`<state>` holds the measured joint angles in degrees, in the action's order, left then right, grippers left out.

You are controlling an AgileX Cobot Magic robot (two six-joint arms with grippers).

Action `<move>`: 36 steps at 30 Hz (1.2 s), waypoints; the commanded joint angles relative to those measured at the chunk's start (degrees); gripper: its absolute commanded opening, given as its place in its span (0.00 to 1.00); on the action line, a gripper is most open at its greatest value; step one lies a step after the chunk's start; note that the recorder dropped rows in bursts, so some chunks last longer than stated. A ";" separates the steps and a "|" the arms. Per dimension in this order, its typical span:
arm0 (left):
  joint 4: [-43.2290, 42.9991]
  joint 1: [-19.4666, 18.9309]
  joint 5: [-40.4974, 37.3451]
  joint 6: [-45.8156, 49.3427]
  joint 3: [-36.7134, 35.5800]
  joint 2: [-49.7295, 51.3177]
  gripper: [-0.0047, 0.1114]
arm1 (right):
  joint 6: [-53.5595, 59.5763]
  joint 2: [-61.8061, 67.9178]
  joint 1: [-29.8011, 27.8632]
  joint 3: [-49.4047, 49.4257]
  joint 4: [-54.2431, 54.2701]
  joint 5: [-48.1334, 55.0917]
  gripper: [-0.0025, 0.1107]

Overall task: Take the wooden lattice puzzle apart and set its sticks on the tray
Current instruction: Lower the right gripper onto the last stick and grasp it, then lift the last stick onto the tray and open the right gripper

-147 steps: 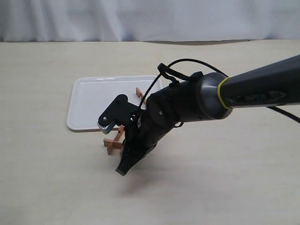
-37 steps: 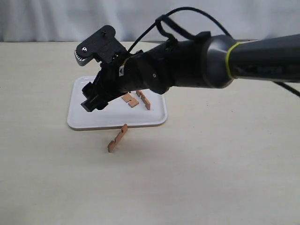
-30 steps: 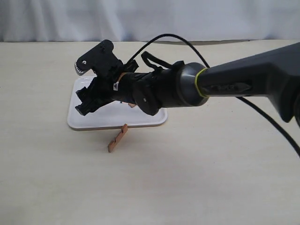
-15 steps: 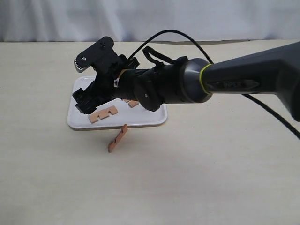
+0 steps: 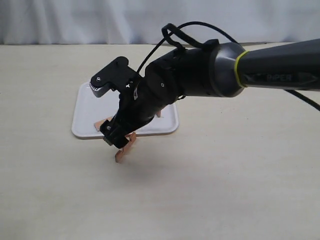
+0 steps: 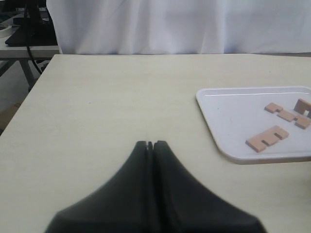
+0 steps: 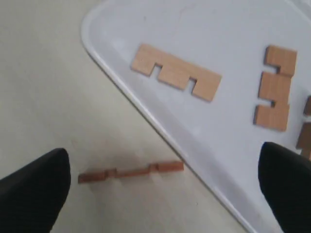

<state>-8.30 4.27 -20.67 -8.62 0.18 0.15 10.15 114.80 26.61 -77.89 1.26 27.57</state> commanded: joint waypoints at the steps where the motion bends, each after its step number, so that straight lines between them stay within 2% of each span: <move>1: -0.03 0.43 0.34 0.00 -0.18 -0.15 0.04 | 0.11 0.13 0.07 0.04 2.26 5.78 0.88; 13: -0.03 0.43 0.34 0.00 -0.18 -0.15 0.04 | 0.22 5.01 0.07 0.04 4.27 3.71 0.88; 17: -0.03 0.43 0.34 0.00 -0.18 -0.15 0.04 | 4.12 5.26 0.21 0.04 4.27 3.06 0.88; 25: -0.03 0.43 0.34 0.00 -0.18 -0.15 0.04 | 5.70 6.22 0.21 0.04 4.02 -3.25 0.88; 34: -0.03 0.43 0.34 0.00 -0.18 -0.15 0.04 | 5.70 7.28 0.21 0.04 4.25 -3.35 0.88; 35: -0.03 0.43 0.34 0.00 -0.18 -0.15 0.04 | 5.70 7.28 0.21 0.04 4.25 -3.11 0.85; 36: -0.03 0.43 0.34 0.00 -0.18 -0.15 0.04 | 5.70 7.28 0.21 0.04 4.25 -2.89 0.76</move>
<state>-8.30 4.27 -20.67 -8.62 0.18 0.15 15.48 122.06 26.75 -77.89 5.57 24.63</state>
